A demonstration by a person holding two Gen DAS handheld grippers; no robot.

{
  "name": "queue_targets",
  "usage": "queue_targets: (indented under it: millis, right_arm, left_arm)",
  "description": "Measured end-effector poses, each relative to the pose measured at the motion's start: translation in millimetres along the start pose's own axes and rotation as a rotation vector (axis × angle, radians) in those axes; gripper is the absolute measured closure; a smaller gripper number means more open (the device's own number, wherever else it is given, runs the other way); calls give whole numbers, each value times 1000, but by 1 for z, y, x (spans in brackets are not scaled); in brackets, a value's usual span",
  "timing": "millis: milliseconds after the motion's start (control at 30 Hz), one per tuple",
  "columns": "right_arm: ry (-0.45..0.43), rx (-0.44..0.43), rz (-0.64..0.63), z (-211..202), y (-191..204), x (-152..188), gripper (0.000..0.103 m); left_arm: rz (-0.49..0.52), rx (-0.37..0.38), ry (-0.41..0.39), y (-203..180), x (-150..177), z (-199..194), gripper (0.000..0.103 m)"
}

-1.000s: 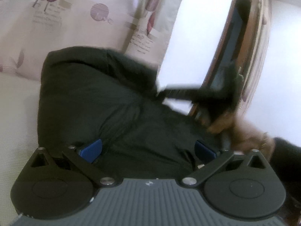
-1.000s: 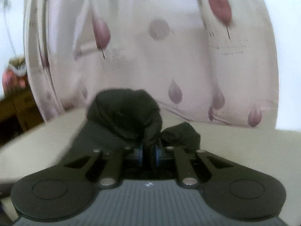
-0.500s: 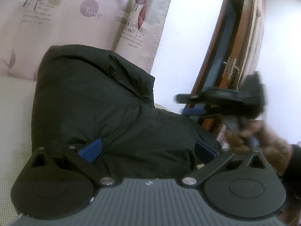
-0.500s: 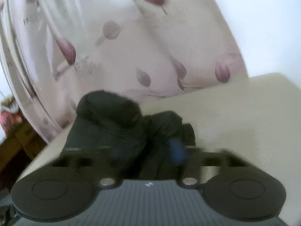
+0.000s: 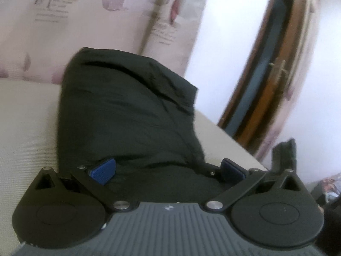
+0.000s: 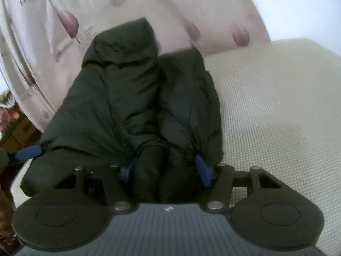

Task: Fold large clothes

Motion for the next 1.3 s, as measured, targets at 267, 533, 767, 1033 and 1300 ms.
queue_targets:
  millis: [267, 533, 767, 1033, 1300]
  right_arm:
    - [9, 92, 35, -3, -6, 0, 8]
    - [45, 107, -5, 0, -1, -1, 8]
    - [57, 91, -3, 3, -3, -5, 8]
    - [62, 91, -9, 4, -4, -6, 7]
    - [68, 91, -18, 5, -3, -7, 7]
  left_arm:
    - [59, -237, 71, 7, -20, 5, 0]
    - [154, -387, 126, 8, -22, 22, 0]
    - [154, -404, 160, 12, -23, 34, 0]
    - [117, -385, 181, 18, -28, 44, 0]
    - [165, -379, 179, 17, -29, 52, 0]
Point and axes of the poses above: each gripper's, at about its wrist camera, not at the fingertips, and z roughly the way its jaws point, y to its left, x to its underside, the point moved 2 cm from there along z, roughly the way its jaws point, and after that the axes turned 6 degrees about y, right-handed, at the moved point
